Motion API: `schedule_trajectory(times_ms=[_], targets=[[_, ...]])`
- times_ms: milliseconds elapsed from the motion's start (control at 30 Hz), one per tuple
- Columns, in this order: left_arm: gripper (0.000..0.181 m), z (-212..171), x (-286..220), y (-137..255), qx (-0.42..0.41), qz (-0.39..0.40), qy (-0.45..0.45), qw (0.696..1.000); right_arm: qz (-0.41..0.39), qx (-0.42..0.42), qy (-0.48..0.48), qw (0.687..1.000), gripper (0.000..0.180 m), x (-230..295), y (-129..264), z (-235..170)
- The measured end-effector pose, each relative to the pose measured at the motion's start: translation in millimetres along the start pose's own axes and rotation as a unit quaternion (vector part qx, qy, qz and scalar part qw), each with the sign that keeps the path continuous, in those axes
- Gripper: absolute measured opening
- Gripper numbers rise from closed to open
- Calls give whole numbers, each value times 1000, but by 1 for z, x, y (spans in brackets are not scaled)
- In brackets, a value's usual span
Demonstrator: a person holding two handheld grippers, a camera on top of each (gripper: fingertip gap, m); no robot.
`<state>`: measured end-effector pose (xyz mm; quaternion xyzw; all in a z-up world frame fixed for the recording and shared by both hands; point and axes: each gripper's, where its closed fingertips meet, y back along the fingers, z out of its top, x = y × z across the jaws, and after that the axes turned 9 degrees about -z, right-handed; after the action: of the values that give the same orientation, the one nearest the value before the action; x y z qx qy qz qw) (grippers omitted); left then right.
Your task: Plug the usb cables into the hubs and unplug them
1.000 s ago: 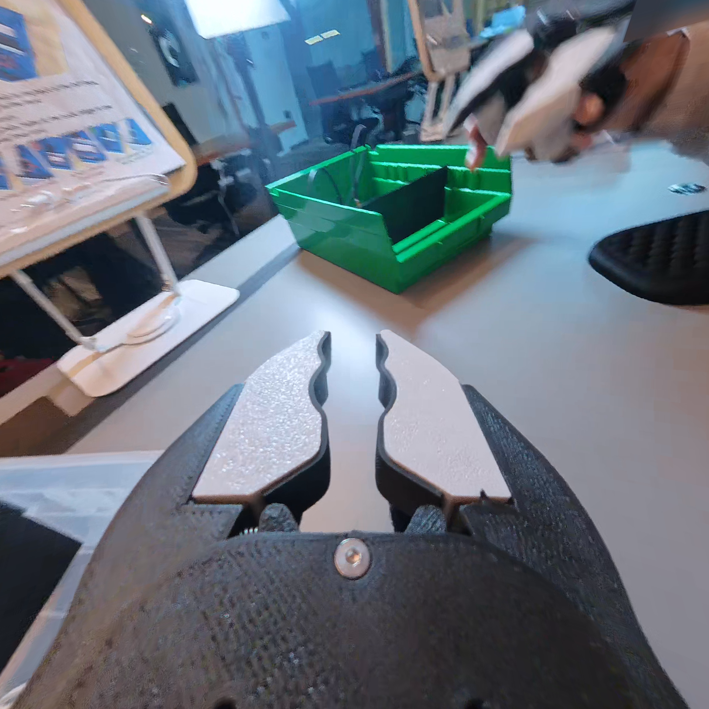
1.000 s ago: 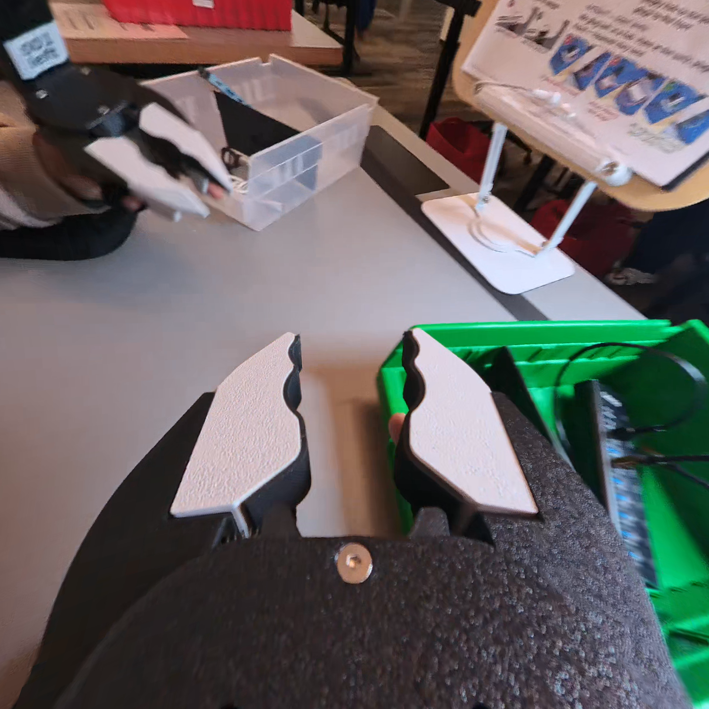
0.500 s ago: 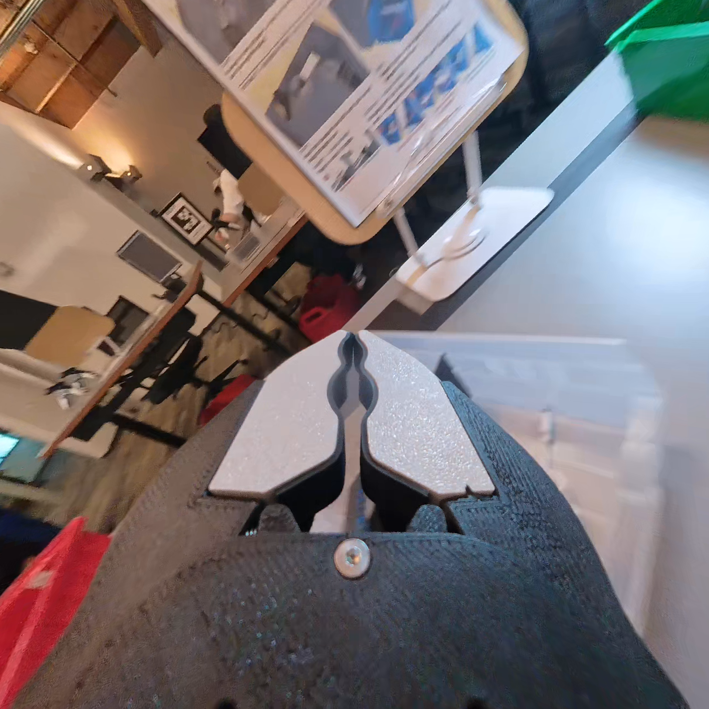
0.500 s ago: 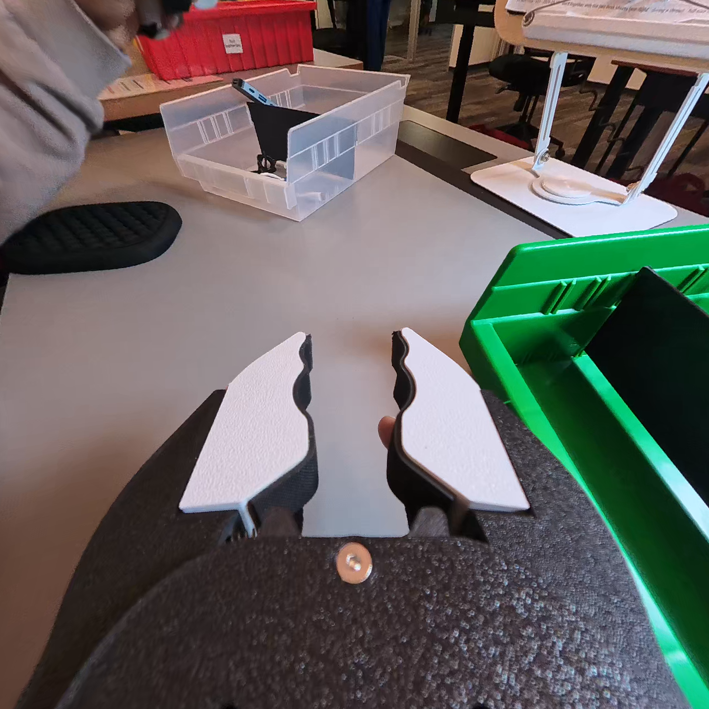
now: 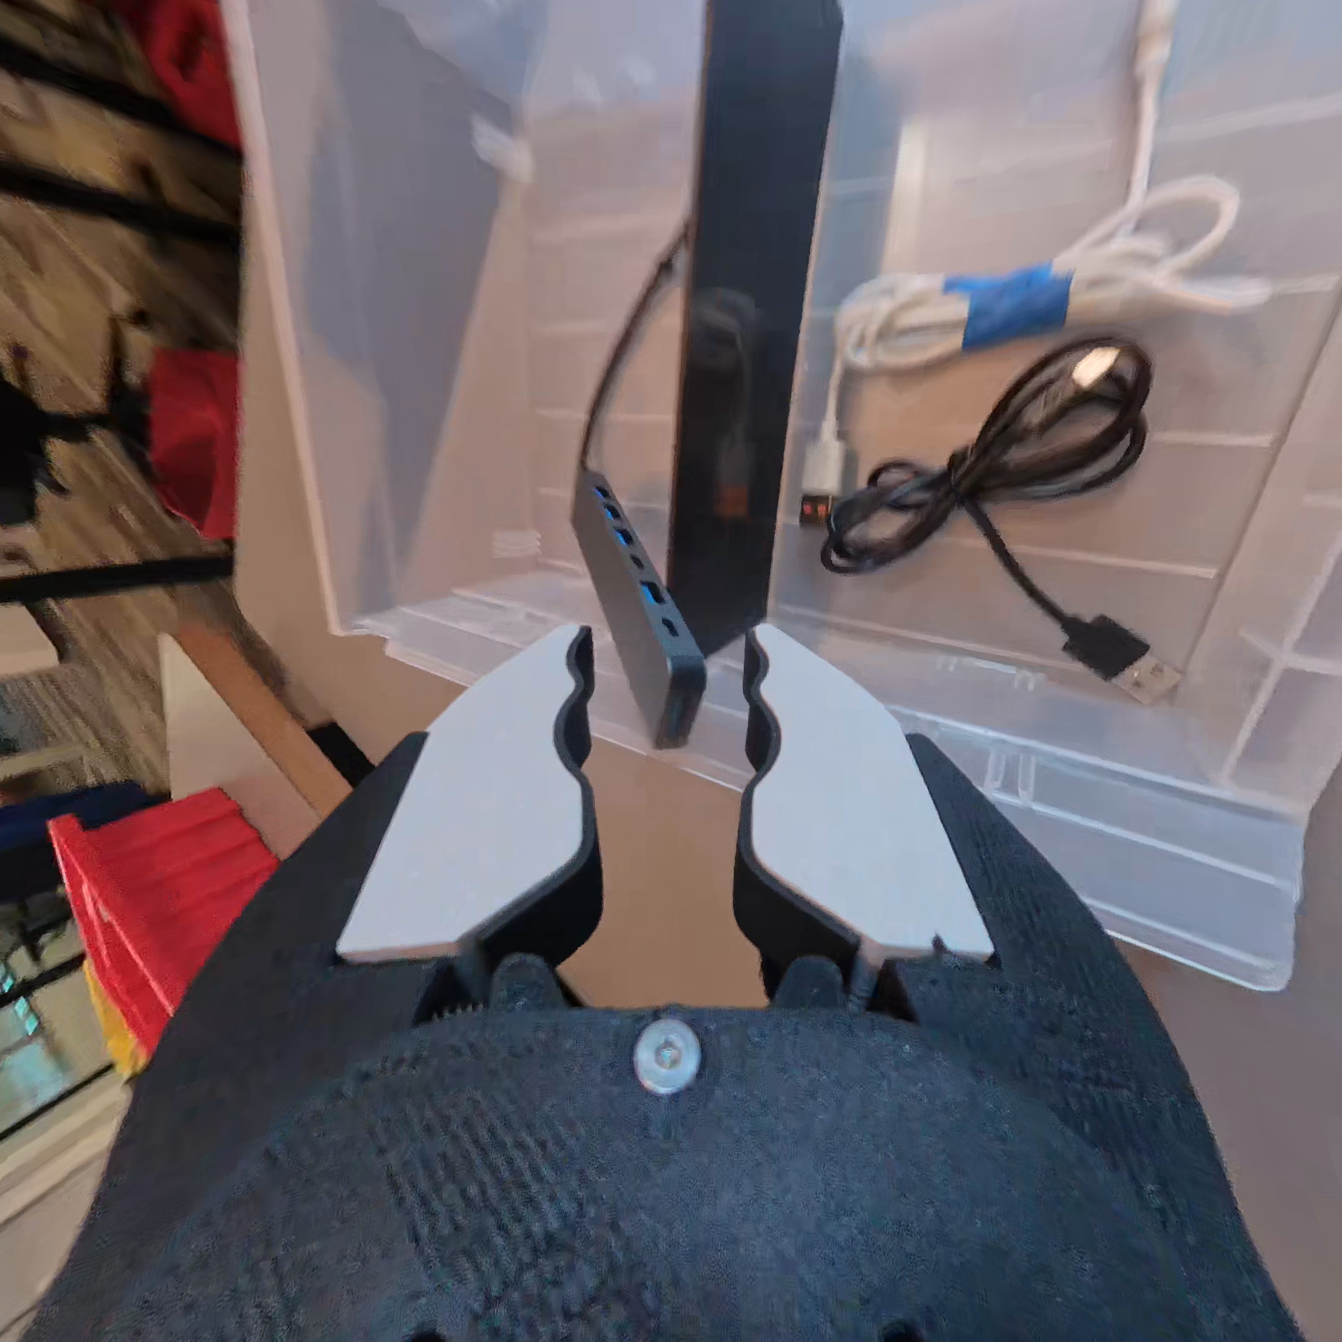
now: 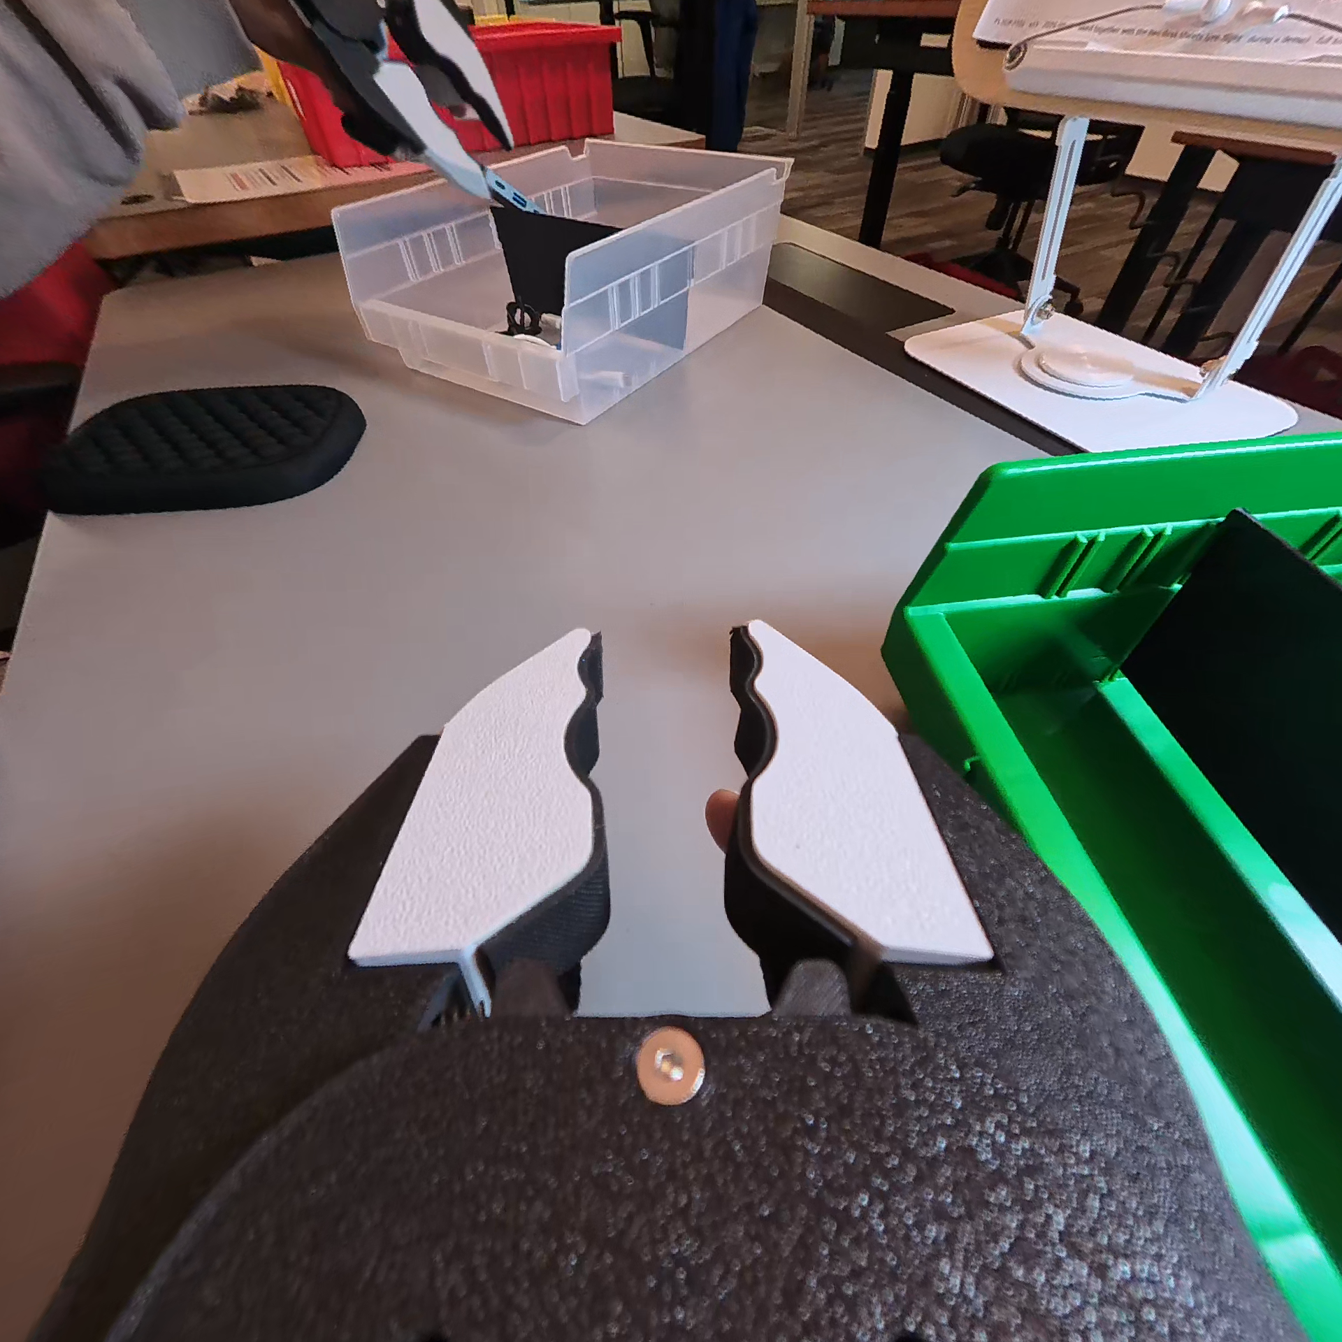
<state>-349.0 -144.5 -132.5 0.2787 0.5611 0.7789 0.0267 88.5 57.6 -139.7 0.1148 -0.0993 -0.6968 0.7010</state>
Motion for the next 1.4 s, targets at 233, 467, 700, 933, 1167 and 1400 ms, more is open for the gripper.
schedule_trajectory(times_ms=[233,467,700,933,1167,1400], targets=[[12,-6,36,6,151,126,-132,972,-16,1,8,1000,32,-4,6,-4],[12,76,53,107,-40,246,-121,961,-4,-5,-6,1000,31,-2,4,-3],[12,168,-17,199,-333,246,-109,904,29,-13,-4,999,31,23,-4,1],[11,241,-140,218,-623,47,-76,777,114,-86,-31,989,36,78,-23,42],[11,269,-227,192,-752,-241,-31,613,185,-210,-100,955,61,77,-31,96],[15,261,-248,132,-679,-295,-84,667,161,-178,74,968,10,90,-25,62]])
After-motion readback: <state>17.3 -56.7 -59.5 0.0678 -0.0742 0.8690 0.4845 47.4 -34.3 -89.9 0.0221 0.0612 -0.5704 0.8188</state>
